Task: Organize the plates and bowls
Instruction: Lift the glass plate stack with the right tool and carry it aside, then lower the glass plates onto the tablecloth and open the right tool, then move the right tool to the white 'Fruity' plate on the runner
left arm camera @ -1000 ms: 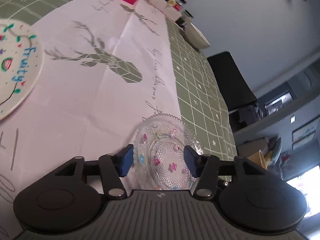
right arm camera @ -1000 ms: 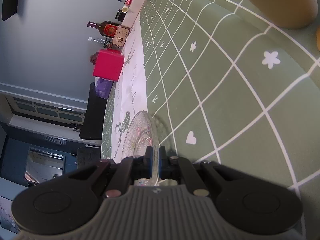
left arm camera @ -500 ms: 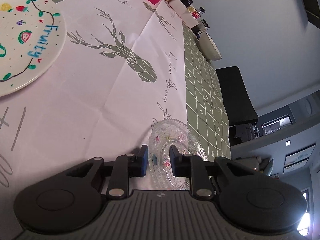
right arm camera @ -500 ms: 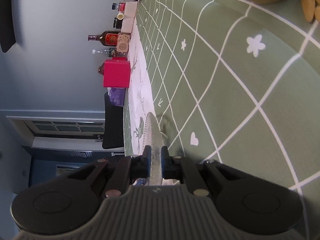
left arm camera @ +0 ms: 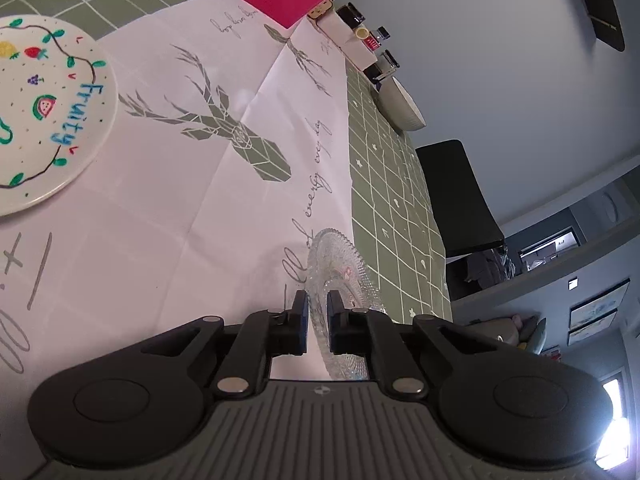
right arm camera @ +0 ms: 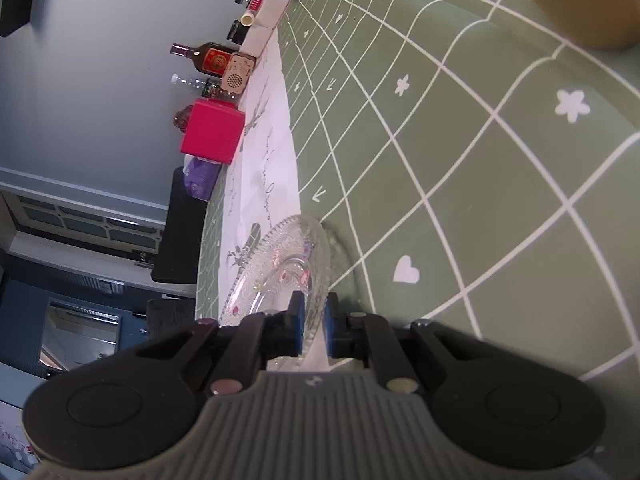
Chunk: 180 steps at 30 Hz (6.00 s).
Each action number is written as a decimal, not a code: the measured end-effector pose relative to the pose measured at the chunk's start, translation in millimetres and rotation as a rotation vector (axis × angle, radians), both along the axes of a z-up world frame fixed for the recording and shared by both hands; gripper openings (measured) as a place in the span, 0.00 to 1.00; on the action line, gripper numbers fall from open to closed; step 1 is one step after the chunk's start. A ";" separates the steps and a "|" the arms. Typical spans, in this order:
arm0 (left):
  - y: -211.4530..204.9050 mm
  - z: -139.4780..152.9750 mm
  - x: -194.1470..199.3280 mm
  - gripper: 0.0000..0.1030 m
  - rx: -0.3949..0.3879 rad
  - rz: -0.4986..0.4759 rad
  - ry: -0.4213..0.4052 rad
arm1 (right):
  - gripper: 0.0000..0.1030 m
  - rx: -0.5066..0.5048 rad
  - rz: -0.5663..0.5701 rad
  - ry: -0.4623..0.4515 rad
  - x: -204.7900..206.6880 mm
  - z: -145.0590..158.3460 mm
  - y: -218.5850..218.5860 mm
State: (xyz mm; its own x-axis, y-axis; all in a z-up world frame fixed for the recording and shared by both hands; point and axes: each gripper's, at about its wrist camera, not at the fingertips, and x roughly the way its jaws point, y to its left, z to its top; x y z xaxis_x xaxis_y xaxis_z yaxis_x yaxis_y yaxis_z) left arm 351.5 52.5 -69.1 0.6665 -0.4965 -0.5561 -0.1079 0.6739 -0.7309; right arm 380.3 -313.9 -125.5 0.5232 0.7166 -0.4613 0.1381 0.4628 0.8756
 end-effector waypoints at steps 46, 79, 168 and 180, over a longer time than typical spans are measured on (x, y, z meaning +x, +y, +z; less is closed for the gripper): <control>17.9 91.3 -198.4 0.11 0.064 -0.275 0.052 | 0.13 0.091 -0.020 -0.066 -254.1 94.5 13.3; -43.2 69.4 -236.7 0.16 0.659 -0.474 -0.025 | 0.10 0.112 -0.070 0.119 -310.9 28.9 17.1; 49.0 127.2 -213.5 0.86 0.684 -0.135 -0.090 | 0.89 -0.611 0.116 0.006 -225.8 121.4 77.3; 86.4 109.1 -190.3 0.86 0.576 -0.107 0.085 | 0.04 -0.729 0.122 -0.043 -217.6 112.7 86.2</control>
